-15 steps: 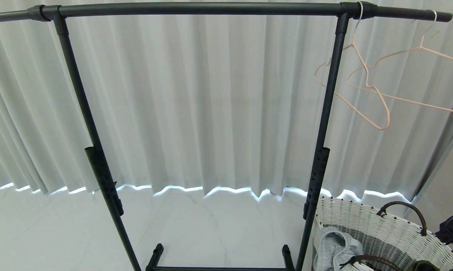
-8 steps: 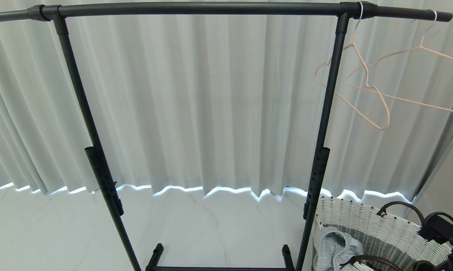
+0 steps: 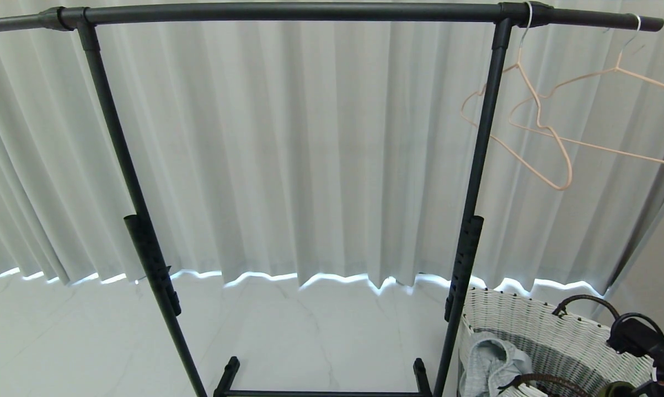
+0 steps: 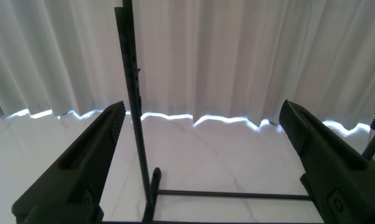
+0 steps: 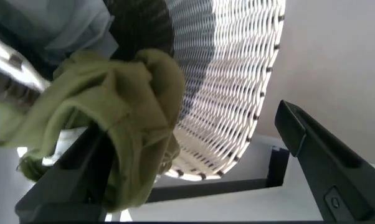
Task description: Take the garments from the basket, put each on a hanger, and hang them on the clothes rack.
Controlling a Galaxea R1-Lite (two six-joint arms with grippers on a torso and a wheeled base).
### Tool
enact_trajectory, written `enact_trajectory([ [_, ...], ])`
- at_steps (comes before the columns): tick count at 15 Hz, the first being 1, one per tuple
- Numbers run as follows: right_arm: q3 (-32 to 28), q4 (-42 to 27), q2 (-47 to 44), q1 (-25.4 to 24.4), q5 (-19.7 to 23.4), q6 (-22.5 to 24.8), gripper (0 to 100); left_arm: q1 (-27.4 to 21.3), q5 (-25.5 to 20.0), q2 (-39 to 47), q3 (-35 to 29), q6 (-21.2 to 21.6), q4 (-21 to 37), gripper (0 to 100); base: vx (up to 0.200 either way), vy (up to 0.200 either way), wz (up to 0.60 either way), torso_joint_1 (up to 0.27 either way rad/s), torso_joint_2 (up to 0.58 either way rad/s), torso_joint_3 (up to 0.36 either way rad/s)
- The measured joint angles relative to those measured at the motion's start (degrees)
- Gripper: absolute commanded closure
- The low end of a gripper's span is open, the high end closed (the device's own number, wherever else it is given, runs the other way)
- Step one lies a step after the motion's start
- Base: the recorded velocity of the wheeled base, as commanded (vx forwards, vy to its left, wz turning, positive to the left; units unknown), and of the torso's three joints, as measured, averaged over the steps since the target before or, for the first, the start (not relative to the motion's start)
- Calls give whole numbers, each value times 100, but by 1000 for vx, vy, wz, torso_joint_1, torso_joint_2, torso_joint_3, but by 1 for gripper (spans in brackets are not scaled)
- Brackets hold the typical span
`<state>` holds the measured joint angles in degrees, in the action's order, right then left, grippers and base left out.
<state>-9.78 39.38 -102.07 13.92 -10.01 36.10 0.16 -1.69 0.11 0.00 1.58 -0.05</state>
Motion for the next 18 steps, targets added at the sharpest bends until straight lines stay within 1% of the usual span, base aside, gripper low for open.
enact_trajectory([
  [1, 2, 55, -29, 7, 16, 4, 100, 0, 0, 0, 0, 0, 0, 0, 0, 0, 0, 0, 0, 0],
  [3, 0, 219, -68, 5, 57, 27, 100, 0, 2, 0, 0, 0, 0, 0, 0, 0, 0, 0, 0, 0],
  [7, 46, 301, -33, -6, 99, 27, 100, 0, 2, 0, 0, -6, -2, 0, 0, 0, 0, 0, 0, 0],
  [10, 55, 266, 455, -4, 150, 20, 100, 0, 4, 0, 0, 7, 0, 0, 0, 0, 0, 0, 0, 0],
  [12, 11, -40, 979, -4, 154, 6, 100, 0, 2, 0, 0, 7, -2, 0, 0, 0, 0, 0, 0, 0],
  [13, -69, -402, 1337, -4, 158, -9, 100, 0, 2, 0, 0, 7, 0, 0, 0, 0, 0, 0, 0, 0],
  [15, -395, -1469, 2107, -4, 178, -46, 100, 0, -22, 0, 0, 148, 2, 0, 0, 0, 0, 0, 0, 0],
  [18, -1329, -3572, 3388, -84, 194, -308, 100, 0, -51, 0, 0, 424, 2, 0, 0, 0, 0, 0, 0, 0],
])
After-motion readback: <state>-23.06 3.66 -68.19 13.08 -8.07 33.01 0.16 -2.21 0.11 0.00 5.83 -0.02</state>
